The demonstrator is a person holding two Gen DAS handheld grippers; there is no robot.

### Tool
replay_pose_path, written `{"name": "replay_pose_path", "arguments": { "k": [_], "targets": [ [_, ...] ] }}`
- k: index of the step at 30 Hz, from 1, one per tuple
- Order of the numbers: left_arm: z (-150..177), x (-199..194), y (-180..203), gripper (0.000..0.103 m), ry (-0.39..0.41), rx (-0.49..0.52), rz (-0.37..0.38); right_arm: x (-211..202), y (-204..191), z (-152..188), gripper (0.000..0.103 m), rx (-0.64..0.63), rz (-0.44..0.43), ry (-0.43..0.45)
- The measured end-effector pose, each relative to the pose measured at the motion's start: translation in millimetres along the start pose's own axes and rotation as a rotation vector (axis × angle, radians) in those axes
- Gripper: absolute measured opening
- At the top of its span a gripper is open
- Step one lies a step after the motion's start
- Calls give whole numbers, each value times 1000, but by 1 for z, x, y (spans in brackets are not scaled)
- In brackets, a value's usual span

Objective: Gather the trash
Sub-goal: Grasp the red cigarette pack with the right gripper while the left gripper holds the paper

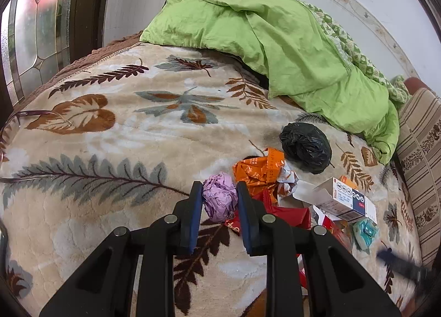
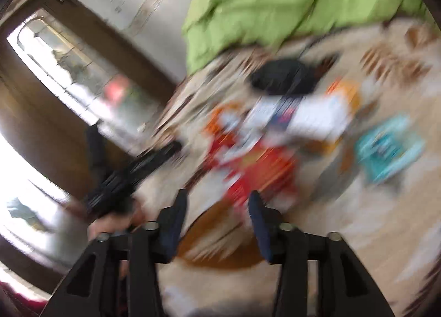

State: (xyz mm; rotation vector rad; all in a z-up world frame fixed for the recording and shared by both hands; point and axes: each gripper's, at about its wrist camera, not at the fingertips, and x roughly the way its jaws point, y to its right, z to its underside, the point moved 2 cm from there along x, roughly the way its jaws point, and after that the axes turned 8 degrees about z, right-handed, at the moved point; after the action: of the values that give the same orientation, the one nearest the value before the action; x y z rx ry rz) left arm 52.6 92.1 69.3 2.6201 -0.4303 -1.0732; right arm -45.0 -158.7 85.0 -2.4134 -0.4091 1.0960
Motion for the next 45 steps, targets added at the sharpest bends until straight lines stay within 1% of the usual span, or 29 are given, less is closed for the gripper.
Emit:
{"name": "replay_pose_path", "arguments": {
  "k": [1,2,3,5,6,9,11,13,14,15,19,21,24,28,30,31,33,34,35,36,37,40,45],
  "targets": [
    [0,0,1,24,-1,4,0,2,3,-5,66,-6,35,20],
    [0,1,2,24,-3,8,1,7,10,-14,66,2,67,36],
    [1,1,3,24,-4,12,4,12,15,-19,66,18,64,33],
    [1,0,6,24,-1,18,5,33,26,-27,66,57,39,-3],
    [1,0,6,24,0,21,5,46,27,-30,66,56,62,-21],
    [2,0,6,24,0,19,2,68,28,-29,66,28,88,-63],
    [2,0,6,24,-3,19,2,77,27,-31,66,28,74,-88],
    [0,0,4,24,-6,14,3,80,18,-29,66,3,52,-106],
    [-1,-1,4,24,-5,11,4,76,9,-27,66,-45,47,-108],
    [-1,-1,2,24,-5,9,5,72,-1,-25,66,-104,61,-99],
    [-2,-1,2,24,-7,13,6,71,-26,-13,67,-279,162,-72],
    [-2,-1,4,24,-8,25,3,75,-38,-4,67,-368,201,-81],
    [-1,-2,4,24,-6,24,0,74,-49,9,67,-462,222,-89],
    [-1,-1,2,24,-6,10,1,79,-58,27,67,-587,274,-105],
    [-1,-1,1,24,-6,6,3,79,-61,32,67,-635,319,-84],
    [-1,-1,0,24,-7,8,5,77,-62,33,67,-641,326,-77],
    [-1,-1,1,24,-7,13,7,76,-63,33,66,-644,320,-75],
    [-1,-1,1,24,-7,16,8,74,-63,33,56,-642,321,-72],
    [-1,-2,1,24,-7,18,9,73,-62,34,48,-635,302,-82],
    [0,-2,2,24,-6,19,9,72,-64,36,42,-632,294,-89],
    [-1,-3,1,24,-5,18,10,70,-64,37,38,-629,284,-90],
    [0,-4,2,24,-3,15,9,64,-64,40,34,-591,215,-121],
    [0,-6,2,24,-3,18,9,58,-69,51,34,-563,154,-166]
  ]
}}
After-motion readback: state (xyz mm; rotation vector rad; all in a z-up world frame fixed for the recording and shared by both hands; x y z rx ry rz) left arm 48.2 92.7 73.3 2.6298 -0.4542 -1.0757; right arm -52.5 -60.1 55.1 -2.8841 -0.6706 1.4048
